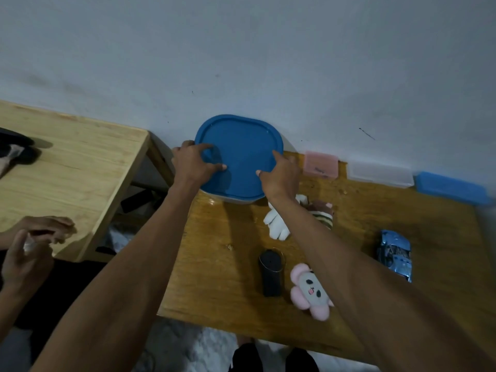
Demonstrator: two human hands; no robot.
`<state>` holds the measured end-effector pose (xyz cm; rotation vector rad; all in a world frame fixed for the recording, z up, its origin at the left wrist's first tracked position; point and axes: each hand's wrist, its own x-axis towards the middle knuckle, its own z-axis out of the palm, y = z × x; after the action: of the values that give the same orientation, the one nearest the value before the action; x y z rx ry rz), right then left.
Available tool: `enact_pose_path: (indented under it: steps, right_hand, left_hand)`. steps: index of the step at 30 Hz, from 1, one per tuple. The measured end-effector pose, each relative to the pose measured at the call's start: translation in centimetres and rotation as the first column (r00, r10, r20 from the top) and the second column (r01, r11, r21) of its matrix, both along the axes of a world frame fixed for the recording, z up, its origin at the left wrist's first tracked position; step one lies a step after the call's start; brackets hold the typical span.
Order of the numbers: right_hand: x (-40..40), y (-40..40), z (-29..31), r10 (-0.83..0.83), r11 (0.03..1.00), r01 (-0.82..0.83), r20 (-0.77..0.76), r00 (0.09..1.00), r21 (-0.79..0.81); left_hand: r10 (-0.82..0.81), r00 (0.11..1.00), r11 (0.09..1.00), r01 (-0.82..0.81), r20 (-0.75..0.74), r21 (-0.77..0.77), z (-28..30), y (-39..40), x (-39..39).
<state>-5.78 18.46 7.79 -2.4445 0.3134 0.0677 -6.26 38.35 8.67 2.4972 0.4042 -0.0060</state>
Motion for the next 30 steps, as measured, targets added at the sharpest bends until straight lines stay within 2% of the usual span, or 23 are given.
enact_pose_path:
  steps: [9,13,18,25,30]
  right_hand:
    - [-2.5,-0.4,3.6,0.05,0.999,-0.049,0.04,0.998,-0.013]
    - [-5.6,0.5,4.5,0.095,0.995,-0.094,0.003,0.996,-0.045]
    - [-11.2,2.4,3.2,0.124,0.986,-0.127,-0.037,0.992,-0.104]
    - [-19.9,3.6,0.0,0.106,0.985,-0.125,-0.155,0.982,-0.117]
    - [-23.2,3.8,-1.8,0.12,0.975,-0.156,-0.214,0.969,-0.16]
  left_hand:
    - [-0.049,0.999,0.998,0.049,-0.001,-0.034,1.5,-0.4,-3.0]
    - [-0.064,0.998,0.998,0.064,-0.021,-0.029,2.0,0.2,-6.8]
    - [-0.068,0.997,0.997,0.068,-0.028,-0.021,1.0,1.9,-13.1]
    - [-0.058,0.982,0.992,0.078,-0.18,0.103,-1.9,2.4,-20.6]
    - [-0.047,0.976,0.994,0.066,-0.214,0.083,-4.7,2.9,-24.1]
